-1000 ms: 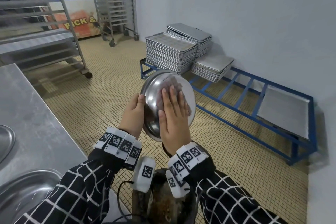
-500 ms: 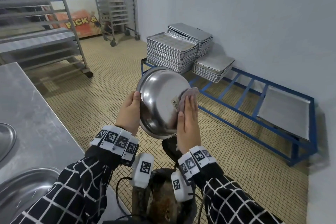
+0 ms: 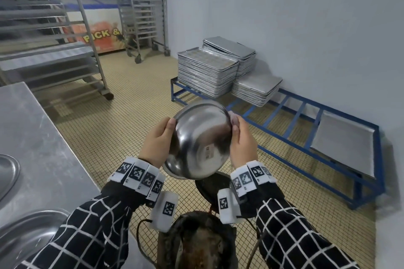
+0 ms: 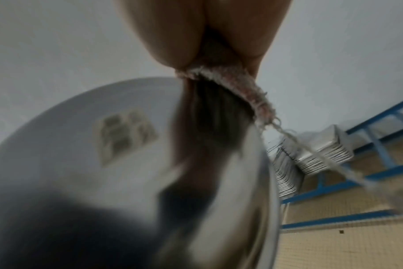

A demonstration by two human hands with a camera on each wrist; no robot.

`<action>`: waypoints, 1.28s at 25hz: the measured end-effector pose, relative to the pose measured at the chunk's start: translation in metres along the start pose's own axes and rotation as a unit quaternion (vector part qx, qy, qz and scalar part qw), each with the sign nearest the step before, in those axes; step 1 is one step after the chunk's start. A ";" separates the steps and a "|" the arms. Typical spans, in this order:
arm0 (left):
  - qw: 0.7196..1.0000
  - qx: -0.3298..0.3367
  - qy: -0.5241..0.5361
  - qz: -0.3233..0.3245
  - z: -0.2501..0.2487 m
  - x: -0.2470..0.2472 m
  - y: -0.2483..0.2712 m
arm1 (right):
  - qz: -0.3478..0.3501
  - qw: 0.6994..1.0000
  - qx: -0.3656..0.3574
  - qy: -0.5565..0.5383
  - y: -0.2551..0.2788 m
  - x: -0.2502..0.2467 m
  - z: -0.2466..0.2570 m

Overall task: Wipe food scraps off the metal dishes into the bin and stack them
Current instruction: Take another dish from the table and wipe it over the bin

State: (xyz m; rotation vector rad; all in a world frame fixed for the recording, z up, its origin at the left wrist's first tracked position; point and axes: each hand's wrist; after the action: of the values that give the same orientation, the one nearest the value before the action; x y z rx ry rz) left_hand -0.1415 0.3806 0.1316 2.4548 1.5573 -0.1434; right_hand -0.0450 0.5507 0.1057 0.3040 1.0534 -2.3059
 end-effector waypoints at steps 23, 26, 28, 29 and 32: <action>0.966 0.130 -0.218 -0.048 -0.011 0.011 0.001 | 0.080 0.978 -0.141 0.129 0.028 0.027 0.035; 0.966 0.138 -0.211 -0.054 -0.011 0.008 0.001 | 0.026 0.996 -0.060 0.068 0.016 0.019 0.029; 0.979 0.110 -0.162 -0.053 -0.007 0.002 -0.004 | 0.000 0.997 0.063 -0.052 0.017 0.012 0.020; 0.986 0.093 -0.127 -0.050 -0.004 -0.002 -0.007 | -0.021 0.984 0.125 -0.123 0.021 0.009 0.016; 0.996 0.053 -0.061 -0.025 0.003 -0.007 -0.010 | -0.068 0.939 0.257 -0.218 0.033 -0.002 0.008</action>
State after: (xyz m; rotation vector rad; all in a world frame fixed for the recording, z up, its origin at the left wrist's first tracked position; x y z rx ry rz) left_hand -0.1535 0.3779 0.1284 2.4357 1.5977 -0.3856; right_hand -0.0237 0.5285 0.0921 -0.0904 0.2499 -2.5798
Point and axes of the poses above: each hand's wrist, its own y-axis away from the middle knuckle, its own x-axis out of the palm, z = x × y, and after that the axes turned 15 degrees about -x, right-handed
